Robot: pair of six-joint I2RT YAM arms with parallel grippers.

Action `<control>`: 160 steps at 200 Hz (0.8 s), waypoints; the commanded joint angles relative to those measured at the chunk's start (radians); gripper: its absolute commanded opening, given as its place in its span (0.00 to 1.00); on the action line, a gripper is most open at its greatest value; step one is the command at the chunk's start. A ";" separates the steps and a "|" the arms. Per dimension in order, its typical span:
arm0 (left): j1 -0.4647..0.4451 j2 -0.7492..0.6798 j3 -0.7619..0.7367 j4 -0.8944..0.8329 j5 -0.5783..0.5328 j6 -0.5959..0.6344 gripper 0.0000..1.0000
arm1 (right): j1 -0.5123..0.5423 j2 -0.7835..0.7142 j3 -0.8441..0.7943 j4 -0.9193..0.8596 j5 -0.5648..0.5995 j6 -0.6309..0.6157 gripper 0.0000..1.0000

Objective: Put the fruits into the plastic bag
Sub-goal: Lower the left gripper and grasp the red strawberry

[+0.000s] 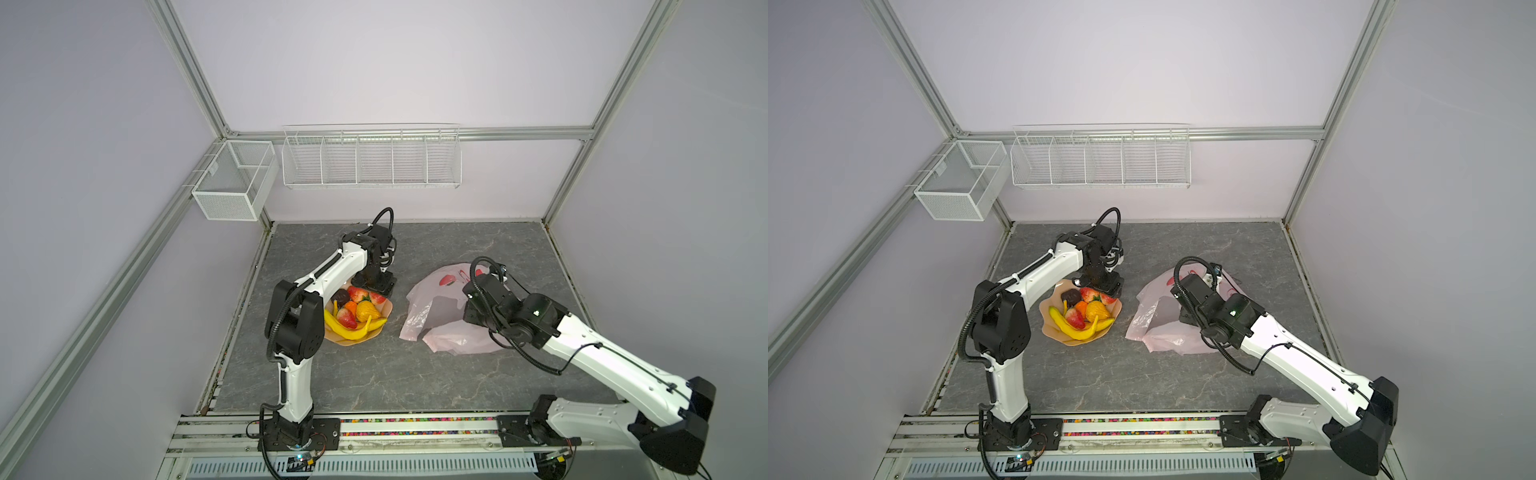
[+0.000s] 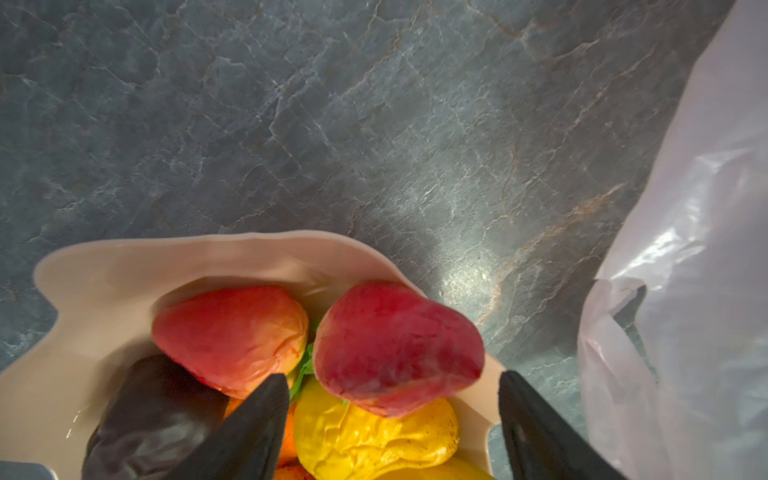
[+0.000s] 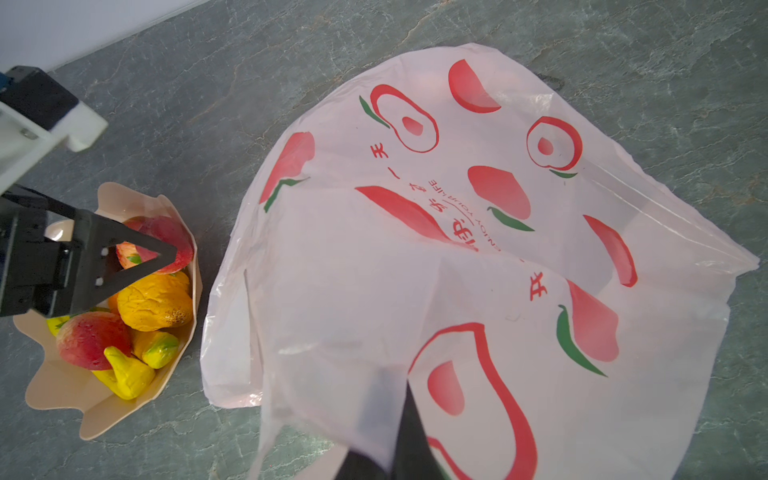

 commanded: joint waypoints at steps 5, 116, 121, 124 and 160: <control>-0.001 0.025 -0.005 -0.023 0.015 0.042 0.80 | -0.007 -0.016 -0.016 -0.019 0.016 -0.002 0.06; 0.000 0.031 -0.066 0.013 0.013 0.041 0.74 | -0.010 -0.025 -0.023 -0.027 0.021 0.009 0.06; 0.000 0.031 -0.069 0.017 0.014 0.041 0.74 | -0.010 -0.025 -0.023 -0.026 0.019 0.009 0.06; 0.000 0.030 -0.072 0.018 0.015 0.042 0.74 | -0.010 -0.025 -0.024 -0.024 0.018 0.009 0.06; 0.000 0.018 -0.101 0.040 0.016 0.042 0.70 | -0.009 -0.026 -0.026 -0.023 0.016 0.010 0.06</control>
